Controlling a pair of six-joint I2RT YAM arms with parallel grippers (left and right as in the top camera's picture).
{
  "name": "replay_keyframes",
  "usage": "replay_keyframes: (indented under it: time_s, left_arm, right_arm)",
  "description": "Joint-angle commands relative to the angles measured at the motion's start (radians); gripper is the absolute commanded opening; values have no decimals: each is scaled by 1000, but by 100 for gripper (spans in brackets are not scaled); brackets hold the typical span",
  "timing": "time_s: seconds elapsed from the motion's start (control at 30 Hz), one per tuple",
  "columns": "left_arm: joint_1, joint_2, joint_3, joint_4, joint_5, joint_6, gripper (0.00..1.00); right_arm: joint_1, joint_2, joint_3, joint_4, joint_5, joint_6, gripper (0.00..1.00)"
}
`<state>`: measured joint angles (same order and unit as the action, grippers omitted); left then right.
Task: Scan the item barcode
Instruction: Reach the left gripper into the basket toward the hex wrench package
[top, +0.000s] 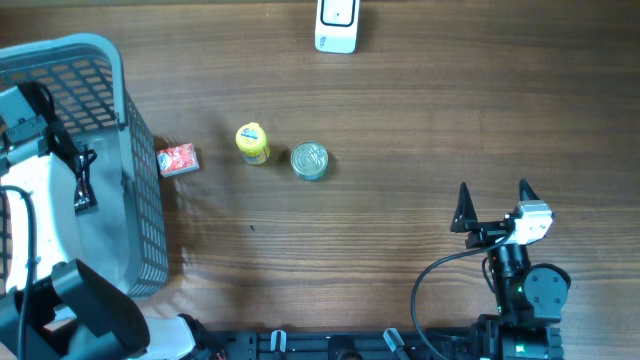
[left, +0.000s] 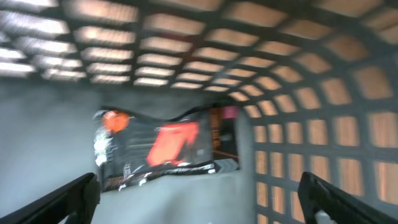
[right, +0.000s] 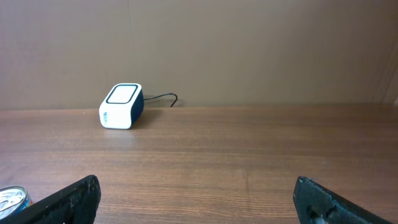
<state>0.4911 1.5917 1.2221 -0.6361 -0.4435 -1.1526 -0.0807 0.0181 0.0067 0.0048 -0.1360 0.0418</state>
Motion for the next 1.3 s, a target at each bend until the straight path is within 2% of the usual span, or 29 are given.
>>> replay_keyframes:
  time_s: [0.0,0.13,0.23,0.33,0.47,0.53,0.67,0.87,0.93,1.07,1.27]
  left_arm:
    - [5,9,14,100,-4,399,100]
    - [6,9,14,189,-25,581,100]
    - [5,7,14,183,-6,606,99]
    - [6,9,14,178,92,790,93]
    - [6,10,14,206,235,1116,96]
    - [10,13,14,202,233,1194,96]
    - [49,42,14,196,277,1167,95]
    - [103,135,14,137,342,1167,89]
    - [116,168,14,110,349,1167,91]
    - [122,203,14,77,412,1167,100]
    - [123,209,14,69,391,1186,100]
  right_arm:
    - [-5,-8,-2,3,9,12,100]
    - [-5,-8,-2,3,9,12,100]
    - [-5,-8,-2,3,9,12,100]
    - [-5,-8,-2,3,9,12,100]
    - [-5,-8,-2,3,9,12,100]
    - [-5,-8,-2,3,9,12,100]
    - [-5,-8,-2,3,9,12,100]
    - [-5,-8,-2,3,9,12,100]
    - [-5,-8,-2,3,9,12,100]
    - [-5,-8,-2,3,9,12,100]
    - [-5,-8,-2,3,9,12,100]
